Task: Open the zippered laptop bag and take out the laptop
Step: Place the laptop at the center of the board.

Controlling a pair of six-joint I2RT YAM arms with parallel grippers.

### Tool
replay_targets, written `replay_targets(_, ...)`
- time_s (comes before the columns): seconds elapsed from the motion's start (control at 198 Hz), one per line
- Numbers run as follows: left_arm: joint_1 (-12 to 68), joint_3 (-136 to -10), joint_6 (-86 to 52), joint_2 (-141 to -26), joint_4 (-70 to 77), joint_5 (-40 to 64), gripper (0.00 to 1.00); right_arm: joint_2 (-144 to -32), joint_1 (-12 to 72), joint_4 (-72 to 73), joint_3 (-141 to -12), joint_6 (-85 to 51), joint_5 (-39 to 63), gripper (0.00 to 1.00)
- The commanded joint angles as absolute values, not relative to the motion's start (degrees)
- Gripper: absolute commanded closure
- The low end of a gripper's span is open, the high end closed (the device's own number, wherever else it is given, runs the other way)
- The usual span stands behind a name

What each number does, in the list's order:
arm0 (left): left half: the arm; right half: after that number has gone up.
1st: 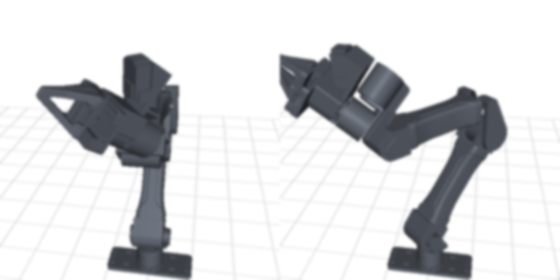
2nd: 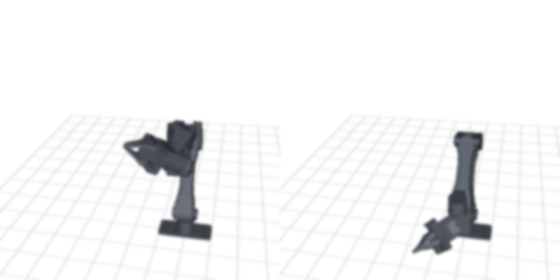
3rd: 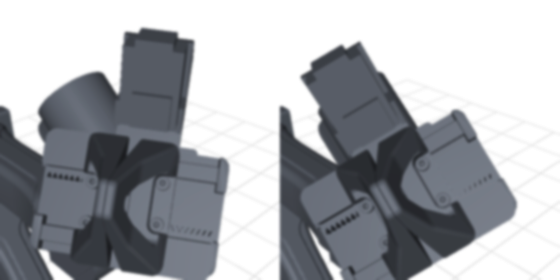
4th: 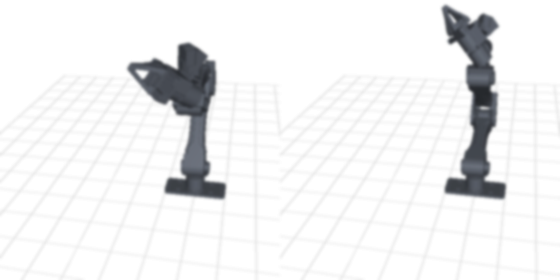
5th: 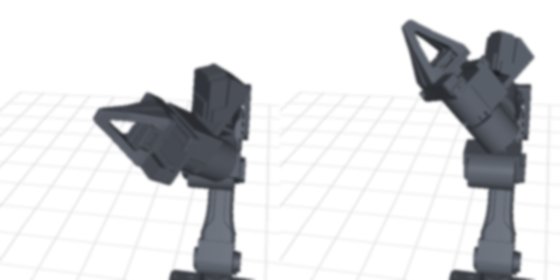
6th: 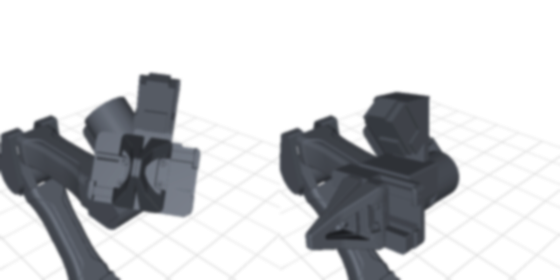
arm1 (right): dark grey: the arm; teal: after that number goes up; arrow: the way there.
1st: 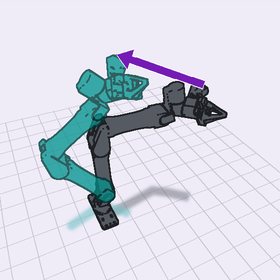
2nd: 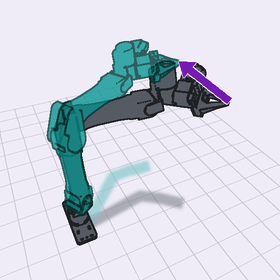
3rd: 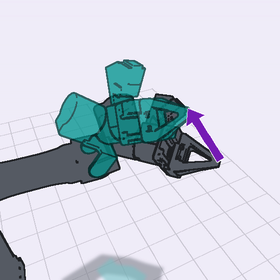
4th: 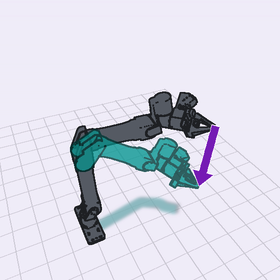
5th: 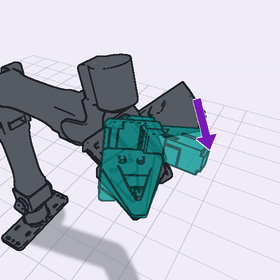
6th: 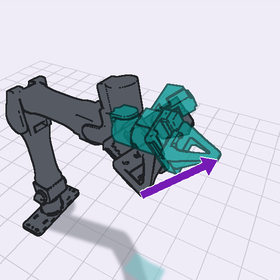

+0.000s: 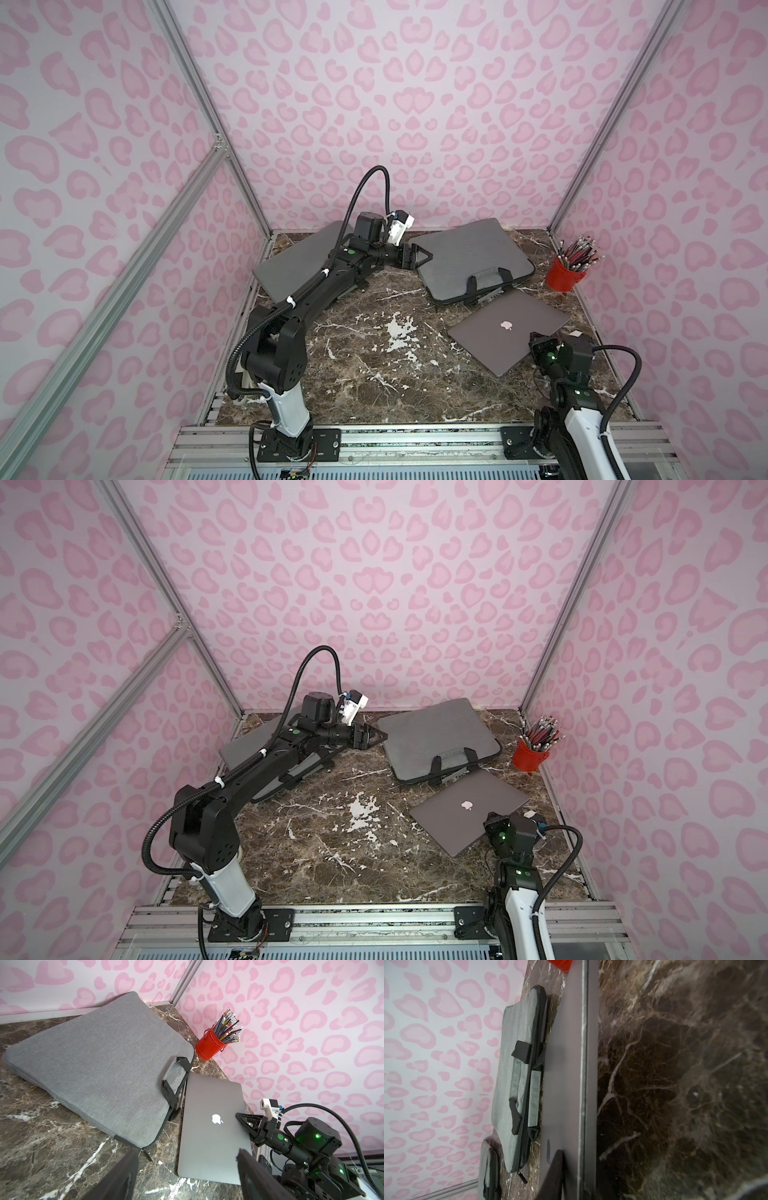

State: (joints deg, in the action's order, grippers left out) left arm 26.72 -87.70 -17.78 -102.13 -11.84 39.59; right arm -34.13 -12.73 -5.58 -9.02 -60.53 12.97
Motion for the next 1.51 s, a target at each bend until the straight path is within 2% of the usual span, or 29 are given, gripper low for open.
replay_targets(0.0,26.76,-86.75,-18.1,-100.69,-8.58,39.42,0.22,-37.22,-12.65,-12.13,-9.31,-54.51,6.63,0.78)
replay_targets(0.176,27.29,-85.33,-18.8,-99.49,-7.4,39.29,0.21,-37.68,-12.65,-12.02,-7.61,-55.79,5.62,0.76)
replay_targets(0.474,27.86,-85.26,-19.24,-99.81,-7.48,39.2,0.21,-28.12,-12.65,-20.65,-5.26,-58.18,3.85,0.72)
replay_targets(0.827,28.04,-85.35,-19.6,-99.86,-7.02,38.67,0.21,-27.12,-12.66,-21.35,-2.24,-59.15,2.75,0.67)
replay_targets(0.903,28.04,-85.28,-19.68,-99.89,-7.0,38.67,0.21,-27.35,-12.65,-21.41,-2.28,-59.15,2.64,0.63)
replay_targets(1.039,28.05,-84.49,-19.68,-99.43,-6.89,38.68,0.21,-27.54,-12.6,-24.52,-4.73,-58.5,1.25,0.55)
replay_targets(1.351,28.12,-83.76,-18.86,-97.53,-7.86,37.04,0.21,-25.97,-12.66,-30.33,-9.17,-57.43,-1.05,0.53)
replay_targets(1.508,28.04,-81.27,-17.78,-94.64,-11.69,30.77,0.2,-26.66,-12.66,-33.37,-17.17,-53.63,-3.26,0.51)
